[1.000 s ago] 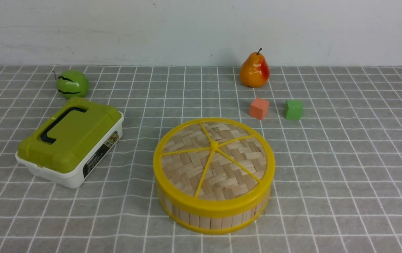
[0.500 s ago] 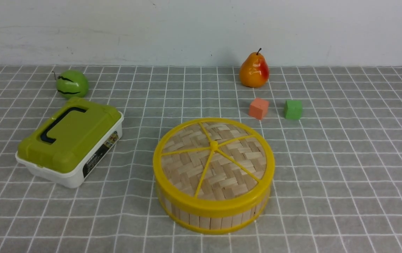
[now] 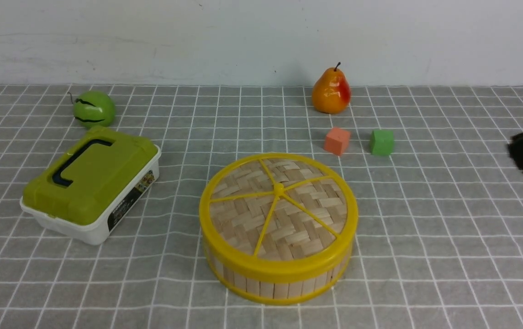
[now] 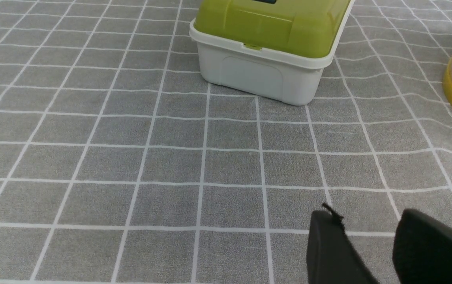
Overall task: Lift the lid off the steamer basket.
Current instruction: Use the right arm to lift the lid of the steamer
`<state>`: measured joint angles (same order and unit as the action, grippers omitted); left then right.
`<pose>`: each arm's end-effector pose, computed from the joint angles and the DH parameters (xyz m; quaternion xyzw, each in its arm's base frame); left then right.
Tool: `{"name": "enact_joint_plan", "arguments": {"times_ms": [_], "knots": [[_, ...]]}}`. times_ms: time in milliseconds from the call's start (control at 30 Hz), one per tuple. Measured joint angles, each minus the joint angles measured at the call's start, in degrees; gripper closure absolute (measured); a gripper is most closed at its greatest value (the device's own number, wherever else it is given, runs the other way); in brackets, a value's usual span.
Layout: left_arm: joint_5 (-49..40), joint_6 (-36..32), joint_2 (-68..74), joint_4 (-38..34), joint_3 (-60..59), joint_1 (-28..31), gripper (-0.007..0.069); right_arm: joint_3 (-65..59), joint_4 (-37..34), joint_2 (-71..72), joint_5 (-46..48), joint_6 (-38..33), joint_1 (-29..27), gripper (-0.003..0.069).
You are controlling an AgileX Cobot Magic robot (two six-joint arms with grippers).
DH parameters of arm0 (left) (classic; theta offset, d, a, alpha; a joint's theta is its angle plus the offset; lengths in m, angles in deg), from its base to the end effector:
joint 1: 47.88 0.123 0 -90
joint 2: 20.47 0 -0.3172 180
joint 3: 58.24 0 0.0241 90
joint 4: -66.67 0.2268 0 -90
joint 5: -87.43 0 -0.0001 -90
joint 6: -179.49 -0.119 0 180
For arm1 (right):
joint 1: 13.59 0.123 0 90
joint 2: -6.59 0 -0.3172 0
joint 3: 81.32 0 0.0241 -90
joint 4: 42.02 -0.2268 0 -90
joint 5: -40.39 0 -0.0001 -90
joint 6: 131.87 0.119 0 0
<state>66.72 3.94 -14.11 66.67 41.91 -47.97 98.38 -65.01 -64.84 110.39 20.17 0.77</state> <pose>0.0233 0.0000 0.1624 -0.0306 0.8029 -0.0236 0.5949 0.1613 0.0864 0.4326 -0.3314 0.8645 0.1598 0.3426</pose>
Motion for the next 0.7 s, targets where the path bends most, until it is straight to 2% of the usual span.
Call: {"name": "enact_joint_plan", "arguments": {"times_ms": [67, 200, 333, 467, 600, 700], "knots": [[0.0, 0.0, 0.0, 0.0, 0.0, 0.0, 0.0386, 4.9, 4.2, -6.5, 1.4, 0.5, 6.5, 0.0663], [0.0, 0.0, 0.0, 0.0, 0.0, 0.0, 0.0386, 12.2, 12.7, -16.4, 1.7, 5.4, 14.6, 0.066], [0.0, 0.0, 0.0, 0.0, 0.0, 0.0, 0.0386, 18.2, 18.2, -24.3, 1.7, 9.8, 18.4, 0.0646], [0.0, 0.0, 0.0, 0.0, 0.0, 0.0, 0.0386, 22.3, 18.8, -30.5, 1.7, 11.2, 20.3, 0.0606], [0.0, 0.0, 0.0, 0.0, 0.0, 0.0, 0.0386, 29.1, 18.3, -40.3, 1.6, 13.2, 22.6, 0.0435], [0.0, 0.0, 0.0, 0.0, 0.0, 0.0, 0.0386, 32.5, 17.9, -44.2, 1.4, 14.3, 22.8, 0.0332]]}}
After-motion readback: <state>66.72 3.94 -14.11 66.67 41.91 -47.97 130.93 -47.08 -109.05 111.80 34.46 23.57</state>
